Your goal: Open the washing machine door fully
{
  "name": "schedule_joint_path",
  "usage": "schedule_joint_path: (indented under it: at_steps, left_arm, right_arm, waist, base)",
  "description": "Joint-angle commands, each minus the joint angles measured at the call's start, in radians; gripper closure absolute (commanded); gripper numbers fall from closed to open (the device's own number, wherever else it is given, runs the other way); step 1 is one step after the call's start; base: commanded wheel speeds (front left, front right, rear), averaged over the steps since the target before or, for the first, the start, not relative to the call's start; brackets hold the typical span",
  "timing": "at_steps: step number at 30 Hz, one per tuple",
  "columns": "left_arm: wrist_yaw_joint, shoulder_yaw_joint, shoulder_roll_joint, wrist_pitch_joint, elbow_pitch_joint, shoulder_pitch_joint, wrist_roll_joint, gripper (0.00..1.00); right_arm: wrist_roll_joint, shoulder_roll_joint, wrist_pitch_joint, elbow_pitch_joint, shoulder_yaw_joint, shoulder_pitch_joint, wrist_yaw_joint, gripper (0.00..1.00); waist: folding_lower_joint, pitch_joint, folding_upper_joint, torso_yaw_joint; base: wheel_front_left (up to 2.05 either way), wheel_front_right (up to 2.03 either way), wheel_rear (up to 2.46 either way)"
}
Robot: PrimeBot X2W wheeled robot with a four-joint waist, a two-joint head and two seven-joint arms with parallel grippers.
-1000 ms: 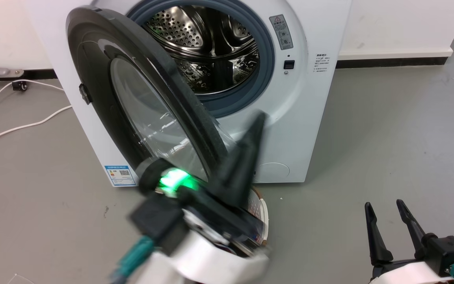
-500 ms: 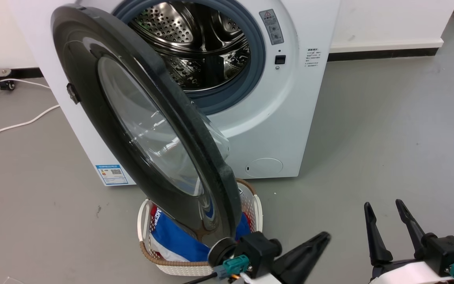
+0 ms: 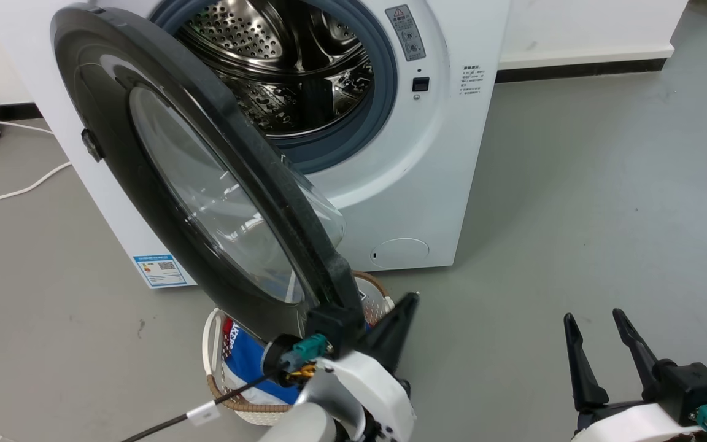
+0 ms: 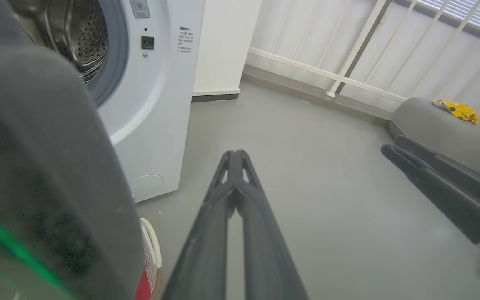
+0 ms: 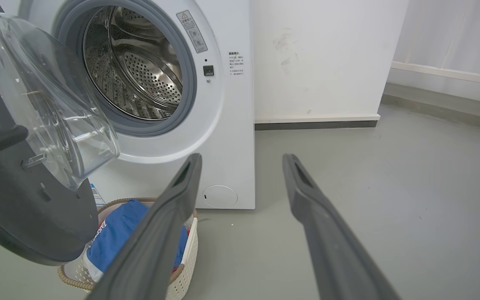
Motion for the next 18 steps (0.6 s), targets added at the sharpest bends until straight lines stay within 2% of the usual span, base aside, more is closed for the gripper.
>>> schedule_joint_path:
  at_steps: [1,12,18]
  left_arm:
    - [0.008,0.009,0.0,-0.015,0.014,-0.019,-0.007,1.0]
    - [0.079,0.048,0.002,-0.081,0.123,-0.042,-0.058,1.0]
    - [0.113,0.071,0.037,-0.095,0.104,-0.002,-0.061,1.0]
  right_arm:
    - [0.003,0.003,0.002,0.002,0.002,-0.015,0.0,0.0]
    - [0.02,0.003,-0.004,0.014,0.005,-0.012,0.0,0.0]
    - [0.027,0.003,-0.006,0.018,-0.002,-0.009,0.0,0.0]
  waist:
    - [0.0,0.003,0.0,-0.003]
    - [0.0,0.005,0.0,-0.013]
    - [0.0,0.005,0.0,0.002]
  base:
    - [0.0,0.0,0.0]
    - [0.0,0.0,0.0]
    - [0.0,0.0,0.0]
